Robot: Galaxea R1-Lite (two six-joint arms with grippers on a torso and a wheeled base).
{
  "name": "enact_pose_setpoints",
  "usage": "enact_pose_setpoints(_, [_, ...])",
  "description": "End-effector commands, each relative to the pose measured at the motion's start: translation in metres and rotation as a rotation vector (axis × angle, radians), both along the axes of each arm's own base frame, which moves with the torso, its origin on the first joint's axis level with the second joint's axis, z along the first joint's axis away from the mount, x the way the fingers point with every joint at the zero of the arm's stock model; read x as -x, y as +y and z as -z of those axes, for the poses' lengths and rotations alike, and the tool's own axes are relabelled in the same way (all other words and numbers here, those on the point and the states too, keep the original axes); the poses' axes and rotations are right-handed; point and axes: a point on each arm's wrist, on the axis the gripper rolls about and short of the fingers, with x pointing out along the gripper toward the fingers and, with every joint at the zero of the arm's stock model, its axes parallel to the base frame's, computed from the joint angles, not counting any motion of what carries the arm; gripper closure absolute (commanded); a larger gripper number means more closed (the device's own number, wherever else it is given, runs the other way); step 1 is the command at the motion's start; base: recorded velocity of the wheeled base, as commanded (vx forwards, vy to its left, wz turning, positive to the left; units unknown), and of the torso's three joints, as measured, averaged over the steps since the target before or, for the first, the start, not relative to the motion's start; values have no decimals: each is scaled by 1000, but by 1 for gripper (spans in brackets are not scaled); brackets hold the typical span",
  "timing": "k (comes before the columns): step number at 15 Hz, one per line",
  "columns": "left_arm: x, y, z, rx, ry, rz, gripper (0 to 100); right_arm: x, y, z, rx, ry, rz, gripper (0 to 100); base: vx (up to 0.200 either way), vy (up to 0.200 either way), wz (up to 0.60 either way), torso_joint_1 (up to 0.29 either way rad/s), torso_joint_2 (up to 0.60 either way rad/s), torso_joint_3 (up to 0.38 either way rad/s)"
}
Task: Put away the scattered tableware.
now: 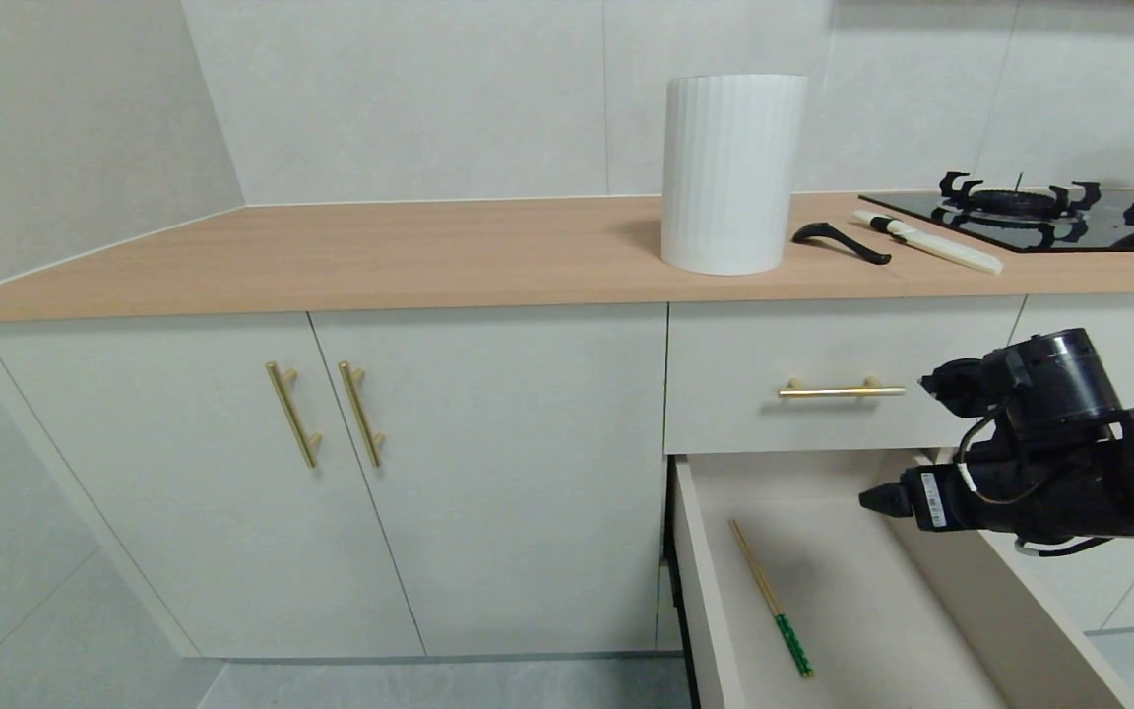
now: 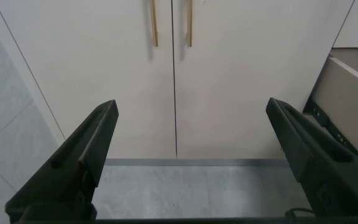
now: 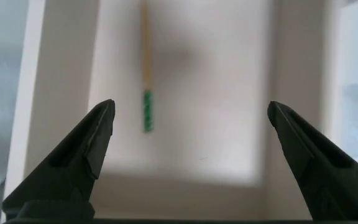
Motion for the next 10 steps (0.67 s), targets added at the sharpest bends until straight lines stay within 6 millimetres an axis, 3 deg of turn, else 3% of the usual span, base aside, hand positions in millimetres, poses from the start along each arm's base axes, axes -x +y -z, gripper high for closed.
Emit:
enact_pose_setpoints(1, [0, 0, 0, 1, 0, -1, 0, 6, -5, -13, -12, -47, 10, 0, 0, 0, 0, 0, 0, 0])
enact_pose_setpoints(6, [0, 0, 0, 1, 0, 1, 0, 7, -5, -14, -14, -50, 9, 0, 0, 0, 0, 66, -223, -222])
enact_pose_setpoints(10, [0, 0, 0, 1, 0, 1, 0, 6, -7, -14, -4, -52, 9, 0, 0, 0, 0, 141, -529, -307])
